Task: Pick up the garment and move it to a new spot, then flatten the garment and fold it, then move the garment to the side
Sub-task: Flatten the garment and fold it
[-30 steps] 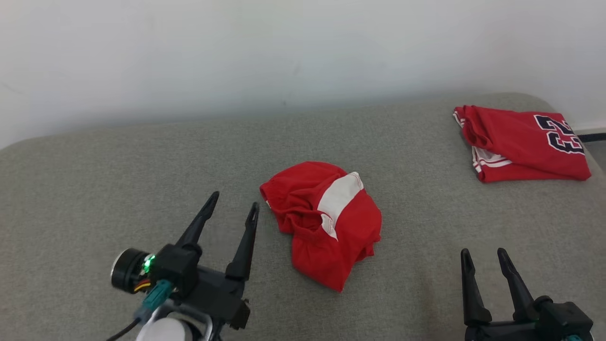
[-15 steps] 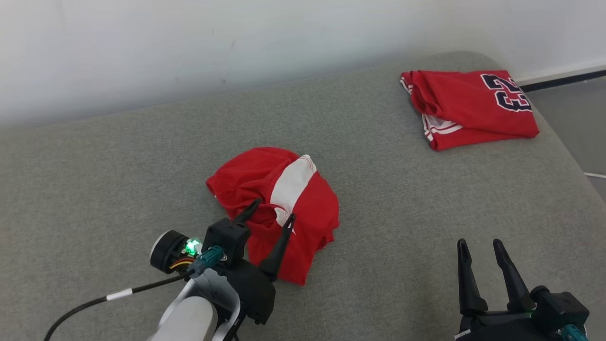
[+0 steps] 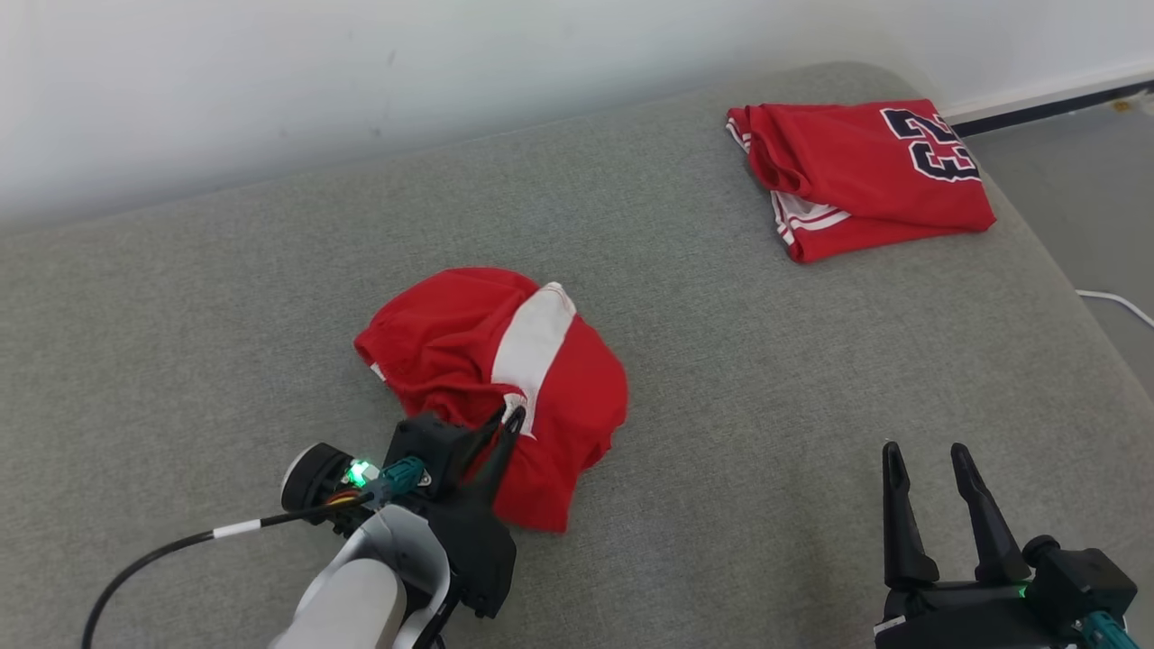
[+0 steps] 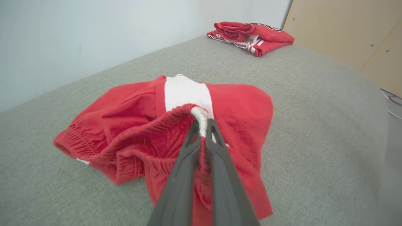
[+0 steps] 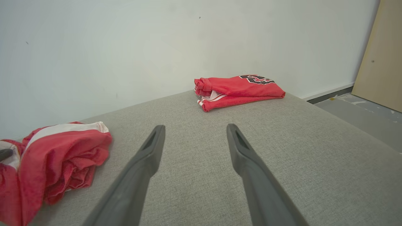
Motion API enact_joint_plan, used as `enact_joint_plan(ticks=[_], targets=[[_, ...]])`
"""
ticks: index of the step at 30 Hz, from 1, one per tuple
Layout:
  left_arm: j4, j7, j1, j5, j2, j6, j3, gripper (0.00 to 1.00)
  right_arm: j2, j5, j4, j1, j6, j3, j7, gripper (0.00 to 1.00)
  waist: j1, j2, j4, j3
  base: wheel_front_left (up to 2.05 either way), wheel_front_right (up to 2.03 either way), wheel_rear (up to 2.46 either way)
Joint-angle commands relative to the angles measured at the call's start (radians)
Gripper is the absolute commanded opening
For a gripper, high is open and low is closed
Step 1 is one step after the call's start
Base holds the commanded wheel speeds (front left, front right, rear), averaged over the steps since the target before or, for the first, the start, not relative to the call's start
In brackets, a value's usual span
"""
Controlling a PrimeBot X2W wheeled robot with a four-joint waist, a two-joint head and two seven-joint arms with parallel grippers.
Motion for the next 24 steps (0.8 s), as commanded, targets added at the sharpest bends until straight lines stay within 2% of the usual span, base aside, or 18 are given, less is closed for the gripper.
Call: enact_joint_plan(ticks=[1,8,18,24], targets=[[-0.004,-0.004,-0.011,-0.007,0.005,0.002,0.003,0.0,0.0,0.006,-0.004,0.003,-0.003,-0.001,-0.004,1.0,-0.0002,-0.0001,0.006,-0.002,0.0,0.0,0.0],[-0.058,-0.039,0.043,-0.023,0.017,0.031,0.026,0.0,0.0,-0.007,-0.004,0.02,-0.003,-0.01,-0.004,1.0,-0.0002,-0.0001,0.069,-0.027,0.0,0.0,0.0],[-0.151,-0.161,0.251,-0.088,0.059,0.123,0.125,0.0,0.0,-0.034,-0.008,0.032,-0.003,-0.02,-0.004,1.0,-0.0002,-0.0001,0.167,-0.055,0.0,0.0,0.0],[-0.118,-0.24,0.347,-0.136,0.037,0.138,0.158,0.0,0.0,-0.043,-0.002,0.03,-0.003,-0.019,-0.004,1.0,-0.0002,-0.0001,0.188,-0.054,0.0,0.0,0.0]])
